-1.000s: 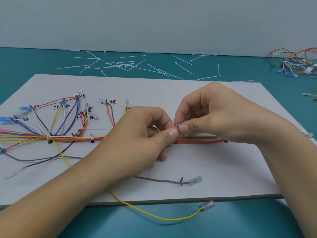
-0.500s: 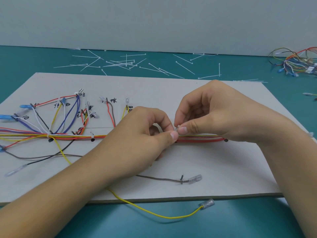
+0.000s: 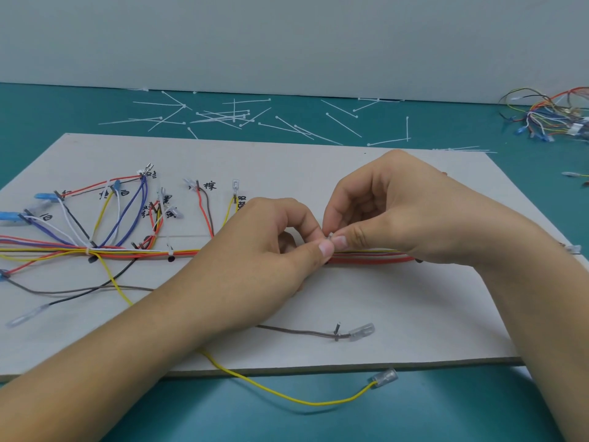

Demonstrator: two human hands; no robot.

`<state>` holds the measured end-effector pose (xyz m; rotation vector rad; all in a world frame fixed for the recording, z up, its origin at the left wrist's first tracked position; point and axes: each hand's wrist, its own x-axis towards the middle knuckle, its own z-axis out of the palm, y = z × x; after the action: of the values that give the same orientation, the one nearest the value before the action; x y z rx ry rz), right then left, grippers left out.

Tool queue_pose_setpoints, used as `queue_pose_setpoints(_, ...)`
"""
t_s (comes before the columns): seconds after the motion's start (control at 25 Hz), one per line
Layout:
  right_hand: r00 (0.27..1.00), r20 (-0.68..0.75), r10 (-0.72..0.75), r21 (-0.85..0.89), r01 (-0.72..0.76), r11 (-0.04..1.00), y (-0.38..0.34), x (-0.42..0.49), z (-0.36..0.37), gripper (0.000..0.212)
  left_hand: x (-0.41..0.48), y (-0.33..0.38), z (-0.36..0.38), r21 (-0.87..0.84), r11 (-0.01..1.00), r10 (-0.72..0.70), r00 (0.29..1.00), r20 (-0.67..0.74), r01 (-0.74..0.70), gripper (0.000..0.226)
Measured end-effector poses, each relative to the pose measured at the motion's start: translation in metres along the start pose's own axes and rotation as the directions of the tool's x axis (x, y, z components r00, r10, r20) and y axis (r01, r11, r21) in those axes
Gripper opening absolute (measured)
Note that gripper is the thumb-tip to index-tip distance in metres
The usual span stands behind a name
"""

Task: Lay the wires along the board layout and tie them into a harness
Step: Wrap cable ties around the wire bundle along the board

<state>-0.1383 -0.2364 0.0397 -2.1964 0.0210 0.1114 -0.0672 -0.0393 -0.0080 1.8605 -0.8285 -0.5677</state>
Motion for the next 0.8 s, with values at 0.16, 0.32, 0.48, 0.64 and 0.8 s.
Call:
queue_pose_setpoints(0.16,1.000,0.003,0.002,0.007,-0.002,1.000,0.0001,-0.0003,-0.0007,0.010,0.0007,-0.0021,-0.0004,0.005,1.000,0.002,1.000,-0.002,-0.002,0.014)
queue_pose_setpoints(0.32,1.000,0.010,0.001,0.013,-0.001,1.000,0.0009,-0.0002,-0.0012,0.010,0.0010,-0.0019,-0.0004,-0.009,1.000,0.007,1.000,0.006,-0.006,0.015)
queue_pose_setpoints(0.48,0.999,0.035,0.006,0.016,-0.007,1.000,0.0021,-0.0004,-0.0026,0.012,0.0006,-0.0018,-0.0011,-0.002,1.000,-0.001,1.000,0.011,0.001,0.016)
queue_pose_setpoints(0.64,0.999,0.037,-0.006,0.013,0.005,1.000,0.0027,-0.0004,-0.0022,0.012,0.0005,-0.0002,-0.0003,0.005,1.000,-0.008,1.000,0.005,0.008,0.019)
queue_pose_setpoints(0.8,1.000,0.029,-0.007,0.011,0.006,1.000,0.0033,-0.0001,-0.0016,0.012,0.0000,0.0000,-0.0005,0.012,1.000,-0.009,1.000,0.007,0.009,0.018)
